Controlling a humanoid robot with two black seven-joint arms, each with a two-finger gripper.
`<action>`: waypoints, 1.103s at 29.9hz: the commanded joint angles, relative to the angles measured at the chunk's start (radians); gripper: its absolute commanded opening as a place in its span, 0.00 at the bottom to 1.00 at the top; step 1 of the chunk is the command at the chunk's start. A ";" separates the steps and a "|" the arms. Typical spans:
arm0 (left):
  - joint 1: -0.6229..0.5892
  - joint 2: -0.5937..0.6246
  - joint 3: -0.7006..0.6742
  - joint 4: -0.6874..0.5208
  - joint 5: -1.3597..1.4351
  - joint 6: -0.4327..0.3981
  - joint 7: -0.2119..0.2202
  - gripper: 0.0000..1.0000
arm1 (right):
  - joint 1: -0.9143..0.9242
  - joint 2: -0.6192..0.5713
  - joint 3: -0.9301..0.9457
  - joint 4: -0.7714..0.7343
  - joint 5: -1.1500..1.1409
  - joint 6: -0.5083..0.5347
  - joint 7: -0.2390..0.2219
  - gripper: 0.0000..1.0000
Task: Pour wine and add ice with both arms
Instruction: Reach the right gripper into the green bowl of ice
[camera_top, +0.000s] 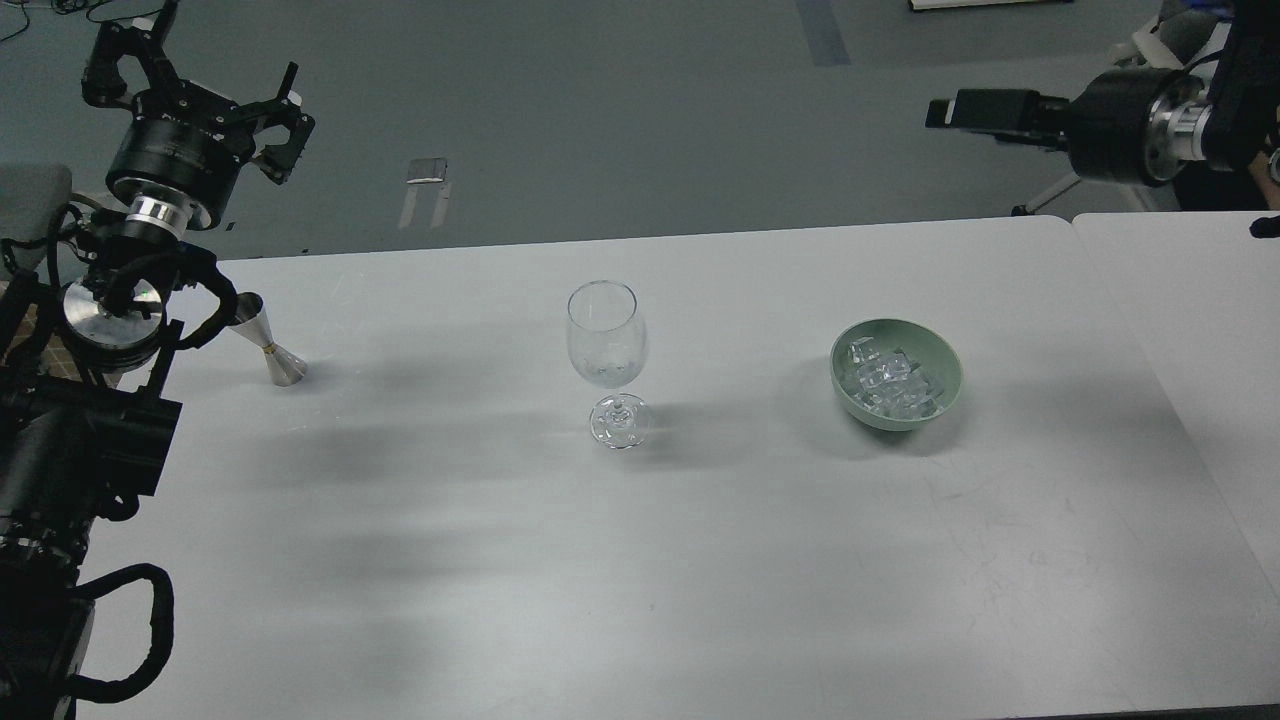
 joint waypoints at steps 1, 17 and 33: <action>0.003 -0.005 0.001 0.002 -0.003 -0.006 0.000 0.98 | -0.002 0.017 -0.111 0.007 0.003 0.000 0.004 1.00; 0.017 -0.038 -0.014 0.012 -0.017 -0.006 -0.003 0.98 | -0.022 0.192 -0.302 -0.047 -0.194 -0.019 0.000 0.92; 0.028 -0.040 -0.016 0.026 -0.016 -0.009 -0.029 0.98 | -0.045 0.129 -0.300 0.071 -0.192 -0.067 -0.002 0.71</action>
